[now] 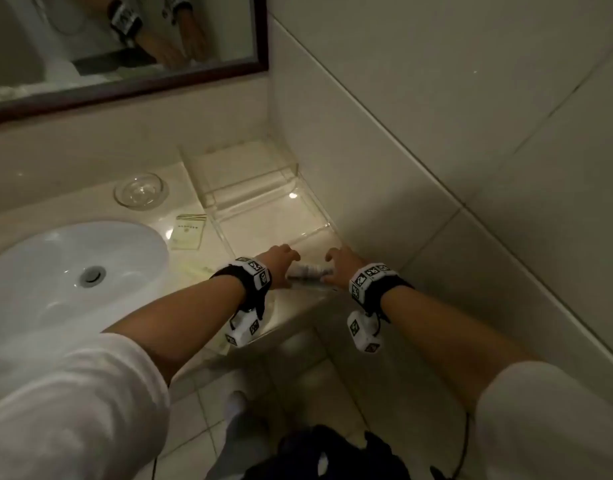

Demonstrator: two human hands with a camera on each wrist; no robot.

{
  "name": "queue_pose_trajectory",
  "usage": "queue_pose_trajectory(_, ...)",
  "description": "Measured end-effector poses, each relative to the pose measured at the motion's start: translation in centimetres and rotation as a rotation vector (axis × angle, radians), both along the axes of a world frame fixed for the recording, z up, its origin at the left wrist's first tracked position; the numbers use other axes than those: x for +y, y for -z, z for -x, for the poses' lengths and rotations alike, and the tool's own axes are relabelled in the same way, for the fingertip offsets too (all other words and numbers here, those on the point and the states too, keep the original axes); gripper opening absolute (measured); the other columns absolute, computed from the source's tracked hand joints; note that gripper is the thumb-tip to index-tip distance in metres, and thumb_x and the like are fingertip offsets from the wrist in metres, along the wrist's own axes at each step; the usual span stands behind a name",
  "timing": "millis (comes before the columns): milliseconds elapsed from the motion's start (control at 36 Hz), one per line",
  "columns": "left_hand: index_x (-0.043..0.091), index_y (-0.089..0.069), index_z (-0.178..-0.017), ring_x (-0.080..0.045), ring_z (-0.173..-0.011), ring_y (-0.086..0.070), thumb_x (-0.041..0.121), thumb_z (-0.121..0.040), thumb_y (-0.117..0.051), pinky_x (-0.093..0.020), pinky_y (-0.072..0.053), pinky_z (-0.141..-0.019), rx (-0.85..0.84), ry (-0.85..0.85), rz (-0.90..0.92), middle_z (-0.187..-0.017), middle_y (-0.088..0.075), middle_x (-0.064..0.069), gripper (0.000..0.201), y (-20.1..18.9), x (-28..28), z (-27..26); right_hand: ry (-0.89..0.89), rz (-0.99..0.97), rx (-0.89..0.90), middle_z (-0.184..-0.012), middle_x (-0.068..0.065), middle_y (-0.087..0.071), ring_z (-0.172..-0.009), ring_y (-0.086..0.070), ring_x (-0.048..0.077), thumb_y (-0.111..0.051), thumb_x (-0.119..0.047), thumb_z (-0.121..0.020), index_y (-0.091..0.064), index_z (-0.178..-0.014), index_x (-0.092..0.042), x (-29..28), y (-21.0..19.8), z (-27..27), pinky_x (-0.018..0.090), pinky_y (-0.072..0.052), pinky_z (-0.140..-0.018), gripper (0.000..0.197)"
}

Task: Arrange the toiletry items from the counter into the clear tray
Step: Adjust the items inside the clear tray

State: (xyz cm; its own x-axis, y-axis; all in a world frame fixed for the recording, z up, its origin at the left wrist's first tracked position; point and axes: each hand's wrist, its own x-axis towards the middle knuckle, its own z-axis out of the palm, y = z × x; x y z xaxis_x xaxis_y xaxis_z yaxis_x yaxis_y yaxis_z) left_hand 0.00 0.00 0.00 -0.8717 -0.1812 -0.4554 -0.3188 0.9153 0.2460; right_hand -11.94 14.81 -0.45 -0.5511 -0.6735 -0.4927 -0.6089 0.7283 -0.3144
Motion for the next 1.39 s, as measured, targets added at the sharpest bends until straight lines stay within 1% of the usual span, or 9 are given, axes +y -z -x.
queue_pose_trajectory(417,0.008,-0.041,-0.126,-0.035,-0.108,-0.055,0.028,-0.08,-0.071,-0.041,-0.049,-0.085,-0.053,0.078,0.061,-0.13,-0.034,-0.013,0.058,0.6,-0.8,0.8,0.015,-0.076,0.03,-0.125,0.009,-0.034,-0.102,-0.053,0.031,-0.076,-0.028,-0.077,-0.049,-0.116,-0.013,-1.0,1.2,-0.5,0.04,-0.046,-0.093,0.05)
queue_pose_trajectory(528,0.007,-0.043,-0.122,-0.035,-0.109,-0.055,0.024,-0.078,-0.071,-0.043,-0.047,-0.09,-0.042,0.106,0.018,-0.127,-0.038,-0.013,0.055,0.7,-0.5,1.1,0.0,-0.079,0.031,-0.123,0.01,-0.042,-0.102,-0.054,0.03,-0.074,-0.024,-0.079,-0.05,-0.113,-0.011,-1.4,1.3,-0.9,0.035,-0.044,-0.087,0.043)
queue_pose_trajectory(667,0.002,-0.045,-0.12,-0.035,-0.116,-0.052,0.029,-0.087,-0.06,-0.039,-0.042,-0.093,-0.037,0.077,-0.06,-0.125,-0.049,-0.018,0.045,0.8,-1.0,1.4,0.04,-0.091,-0.042,-0.113,0.011,-0.059,-0.103,-0.058,0.029,-0.069,-0.024,-0.082,-0.054,-0.109,-0.012,-1.6,0.7,-0.7,0.03,-0.041,-0.078,0.033)
queue_pose_trajectory(806,0.005,-0.055,-0.109,-0.033,-0.103,-0.057,0.047,-0.093,-0.041,-0.036,-0.043,-0.082,-0.062,0.046,-0.153,-0.114,-0.058,-0.016,0.047,-0.3,-1.9,1.9,0.052,-0.077,-0.074,-0.113,0.012,-0.061,-0.106,-0.057,0.028,-0.066,-0.025,-0.084,-0.058,-0.114,-0.006,-2.4,-1.0,0.1,0.029,-0.042,-0.081,0.036)
queue_pose_trajectory(889,0.002,-0.056,-0.111,-0.033,-0.102,-0.057,0.045,-0.095,-0.038,-0.035,-0.042,-0.081,-0.032,0.034,-0.17,-0.112,-0.059,-0.018,0.049,-1.8,-3.0,2.1,0.099,-0.019,-0.153,-0.099,0.011,-0.061,-0.084,-0.057,0.023,-0.067,-0.026,-0.085,-0.059,-0.107,-0.008,-3.2,-2.6,0.8,0.027,-0.042,-0.067,0.03)
queue_pose_trajectory(1055,0.004,-0.058,-0.116,-0.026,-0.093,-0.052,0.036,-0.095,-0.047,-0.031,-0.036,-0.077,0.049,-0.096,-0.273,-0.115,-0.059,-0.016,0.04,-3.9,-7.1,2.3,0.421,0.325,-0.396,-0.07,0.002,-0.051,-0.057,-0.043,0.012,-0.07,-0.029,-0.084,-0.061,-0.106,-0.011,-5.3,-4.2,1.2,0.023,-0.037,-0.049,0.03)
queue_pose_trajectory(1139,0.003,-0.06,-0.114,-0.033,-0.102,-0.056,0.038,-0.092,-0.052,-0.035,-0.042,-0.081,0.111,-0.163,-0.261,-0.113,-0.06,-0.019,0.042,-4.1,-9.4,1.7,0.485,0.471,-0.44,-0.064,0.001,-0.047,-0.049,-0.037,0.011,-0.07,-0.028,-0.084,-0.062,-0.1,-0.009,-7.3,-4.7,0.9,0.021,-0.031,-0.043,0.026)
queue_pose_trajectory(1222,0.01,-0.059,-0.117,-0.033,-0.112,-0.053,0.049,-0.084,-0.058,-0.036,-0.045,-0.09,0.177,-0.294,-0.239,-0.122,-0.053,-0.016,0.051,-3.7,-11.3,0.9,0.525,0.558,-0.407,-0.064,-0.002,-0.05,-0.052,-0.041,0.01,-0.07,-0.028,-0.084,-0.064,-0.1,-0.009,-9.7,-4.9,0.7,0.021,-0.032,-0.044,0.026)
queue_pose_trajectory(1389,0.011,-0.043,-0.136,-0.032,-0.123,-0.047,0.042,-0.088,-0.059,-0.036,-0.041,-0.098,0.204,-0.58,-0.325,-0.139,-0.039,-0.015,0.06,-3.0,-13.6,0.1,0.564,0.591,-0.329,-0.068,0.003,-0.053,-0.057,-0.046,0.014,-0.07,-0.031,-0.082,-0.065,-0.093,-0.002,-13.3,-4.9,0.2,0.024,-0.037,-0.05,0.031)
